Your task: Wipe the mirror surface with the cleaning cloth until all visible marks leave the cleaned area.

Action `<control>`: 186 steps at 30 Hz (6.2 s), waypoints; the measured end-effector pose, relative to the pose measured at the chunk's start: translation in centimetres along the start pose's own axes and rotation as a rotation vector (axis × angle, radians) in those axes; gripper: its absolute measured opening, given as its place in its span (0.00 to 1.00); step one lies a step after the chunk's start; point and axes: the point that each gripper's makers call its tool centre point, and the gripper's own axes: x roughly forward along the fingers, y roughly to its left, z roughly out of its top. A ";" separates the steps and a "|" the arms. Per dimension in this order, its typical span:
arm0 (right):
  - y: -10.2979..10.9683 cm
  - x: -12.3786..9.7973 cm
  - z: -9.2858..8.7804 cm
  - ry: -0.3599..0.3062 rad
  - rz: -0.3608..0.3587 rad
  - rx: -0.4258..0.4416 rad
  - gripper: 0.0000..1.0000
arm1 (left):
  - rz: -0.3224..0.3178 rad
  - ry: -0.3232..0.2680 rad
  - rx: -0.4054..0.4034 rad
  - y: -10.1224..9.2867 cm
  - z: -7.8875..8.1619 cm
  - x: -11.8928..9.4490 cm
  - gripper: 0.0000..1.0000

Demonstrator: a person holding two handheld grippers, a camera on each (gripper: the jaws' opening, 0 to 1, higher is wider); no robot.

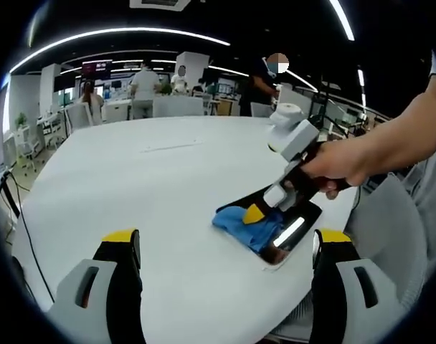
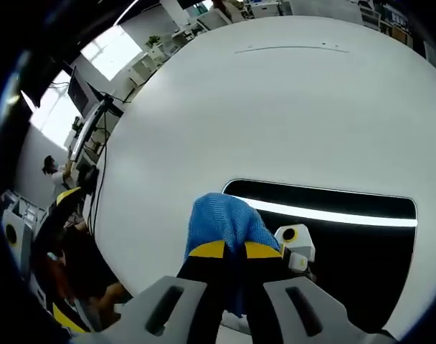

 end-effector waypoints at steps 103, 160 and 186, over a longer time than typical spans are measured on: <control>-16.8 -7.7 -3.1 -0.001 -0.151 0.071 0.01 | 0.072 0.040 0.007 -3.8 -2.2 0.7 0.99; -16.1 -9.6 -8.6 0.047 -0.256 0.145 0.01 | 0.017 -0.046 0.067 -0.4 -0.2 -2.3 0.99; -13.8 -8.9 -8.7 0.059 -0.235 0.155 0.01 | 0.018 -0.037 0.067 -0.5 -0.5 -2.5 0.99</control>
